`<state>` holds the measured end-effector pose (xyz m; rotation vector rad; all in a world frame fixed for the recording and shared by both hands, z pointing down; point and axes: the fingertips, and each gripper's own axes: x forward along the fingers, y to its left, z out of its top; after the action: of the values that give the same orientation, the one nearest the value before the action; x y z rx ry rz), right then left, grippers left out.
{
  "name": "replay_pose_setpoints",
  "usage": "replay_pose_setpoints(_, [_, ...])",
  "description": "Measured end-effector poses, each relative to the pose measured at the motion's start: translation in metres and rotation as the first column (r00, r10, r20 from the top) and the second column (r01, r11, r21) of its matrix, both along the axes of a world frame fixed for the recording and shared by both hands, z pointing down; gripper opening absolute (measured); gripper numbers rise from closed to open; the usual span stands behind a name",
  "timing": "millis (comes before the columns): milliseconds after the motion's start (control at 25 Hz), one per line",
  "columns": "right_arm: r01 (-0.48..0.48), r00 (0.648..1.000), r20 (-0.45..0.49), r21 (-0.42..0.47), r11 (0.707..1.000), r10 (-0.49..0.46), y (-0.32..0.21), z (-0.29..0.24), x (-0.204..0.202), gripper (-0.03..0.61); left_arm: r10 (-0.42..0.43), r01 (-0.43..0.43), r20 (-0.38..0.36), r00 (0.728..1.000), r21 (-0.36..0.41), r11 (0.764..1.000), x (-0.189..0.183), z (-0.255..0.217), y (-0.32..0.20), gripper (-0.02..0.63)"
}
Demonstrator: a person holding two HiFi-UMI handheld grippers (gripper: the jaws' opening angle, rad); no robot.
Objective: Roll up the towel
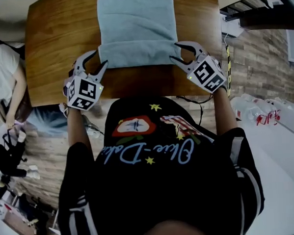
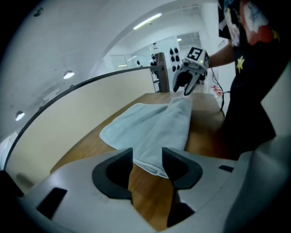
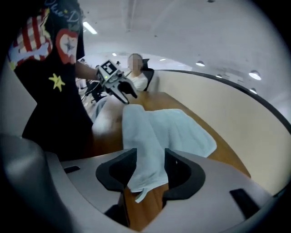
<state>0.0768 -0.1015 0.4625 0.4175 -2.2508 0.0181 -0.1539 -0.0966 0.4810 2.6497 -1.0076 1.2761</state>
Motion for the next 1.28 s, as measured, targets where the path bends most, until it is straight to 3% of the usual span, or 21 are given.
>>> replay_pose_setpoints(160, [0.104, 0.993, -0.054, -0.04, 0.994, -0.106, 0.031, 0.021, -0.003, 0.169, 0.022, -0.022, 0.025, 0.999, -0.007, 1.0, 0.012, 0.009, 0.023, 0.187])
replay_pose_setpoints(480, [0.142, 0.975, -0.159, -0.082, 0.986, -0.154, 0.036, 0.058, 0.011, 0.186, 0.119, -0.111, 0.181, 0.976, -0.054, 0.992, 0.018, 0.049, 0.029, 0.19])
replay_pose_setpoints(720, [0.177, 0.955, -0.229, -0.069, 0.982, -0.189, 0.028, 0.078, 0.011, 0.186, 0.164, -0.155, 0.228, 0.96, -0.059, 0.986, 0.018, 0.06, 0.018, 0.187])
replay_pose_setpoints(960, [0.103, 0.978, -0.178, -0.052, 0.993, -0.111, 0.019, 0.069, 0.016, 0.086, 0.148, -0.141, 0.21, 0.966, -0.047, 0.989, 0.016, 0.055, 0.017, 0.082])
replay_pose_setpoints(1280, [0.129, 0.981, -0.129, -0.105, 0.986, -0.142, 0.046, 0.051, 0.011, 0.072, 0.152, -0.138, 0.142, 0.978, -0.107, 0.985, 0.007, 0.044, 0.049, 0.067])
